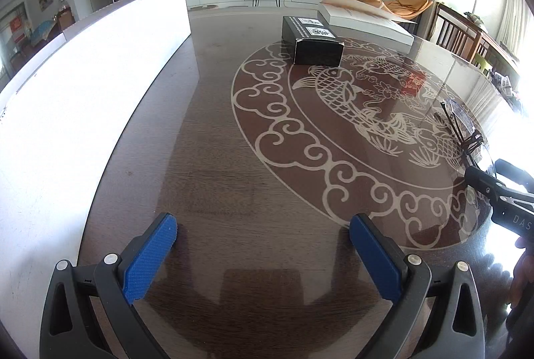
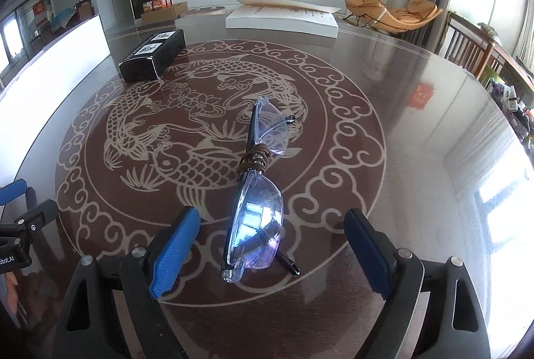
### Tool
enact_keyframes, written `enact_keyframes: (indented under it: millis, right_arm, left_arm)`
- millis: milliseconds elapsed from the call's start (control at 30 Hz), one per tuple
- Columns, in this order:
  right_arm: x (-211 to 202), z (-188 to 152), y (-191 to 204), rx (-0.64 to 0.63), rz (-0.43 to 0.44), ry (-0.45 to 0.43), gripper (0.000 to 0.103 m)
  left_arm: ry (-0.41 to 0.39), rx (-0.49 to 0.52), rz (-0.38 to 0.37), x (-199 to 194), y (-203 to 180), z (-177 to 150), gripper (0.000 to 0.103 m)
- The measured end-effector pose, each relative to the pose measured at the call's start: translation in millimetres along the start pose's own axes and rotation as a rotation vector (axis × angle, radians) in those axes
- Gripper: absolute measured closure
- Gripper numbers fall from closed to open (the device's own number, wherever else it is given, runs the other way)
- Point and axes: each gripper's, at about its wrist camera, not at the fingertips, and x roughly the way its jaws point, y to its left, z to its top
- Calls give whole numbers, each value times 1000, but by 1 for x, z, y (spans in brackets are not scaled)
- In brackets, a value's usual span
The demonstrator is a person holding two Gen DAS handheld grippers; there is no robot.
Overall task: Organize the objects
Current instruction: 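Lower the left tool over the black soap box while the right tool holds the glasses, then close the left tool on the black soap box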
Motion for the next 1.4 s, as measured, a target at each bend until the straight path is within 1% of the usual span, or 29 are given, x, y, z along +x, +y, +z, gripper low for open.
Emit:
enact_keyframes:
  millis: [133, 500, 633, 767, 1033, 1200, 1267, 1333, 1400]
  right_arm:
    - [2, 0, -2, 11, -4, 7, 9]
    - [3, 1, -3, 14, -4, 9, 9]
    - [3, 1, -4, 20, 4, 11, 9]
    - [3, 0, -5, 26, 13, 13, 8]
    - [3, 0, -5, 26, 13, 13, 8]
    - [3, 0, -5, 27, 14, 14, 8]
    - [3, 0, -5, 27, 15, 14, 8]
    - [3, 0, -5, 26, 13, 13, 8]
    - [3, 0, -5, 24, 10, 13, 8]
  left_arm:
    - [0, 0, 0, 0, 0, 0, 0]
    - [0, 0, 8, 0, -1, 0, 0]
    - [-1, -84, 55, 5, -6, 7, 0]
    - [0, -80, 53, 24, -23, 35, 0]
    - [2, -18, 11, 77, -56, 111, 0]
    - [7, -11, 7, 112, -57, 163, 0]
    - [16, -24, 17, 125, -56, 181, 0]
    - [24, -30, 20, 134, -55, 196, 0]
    - [58, -13, 6, 141, -53, 205, 0]
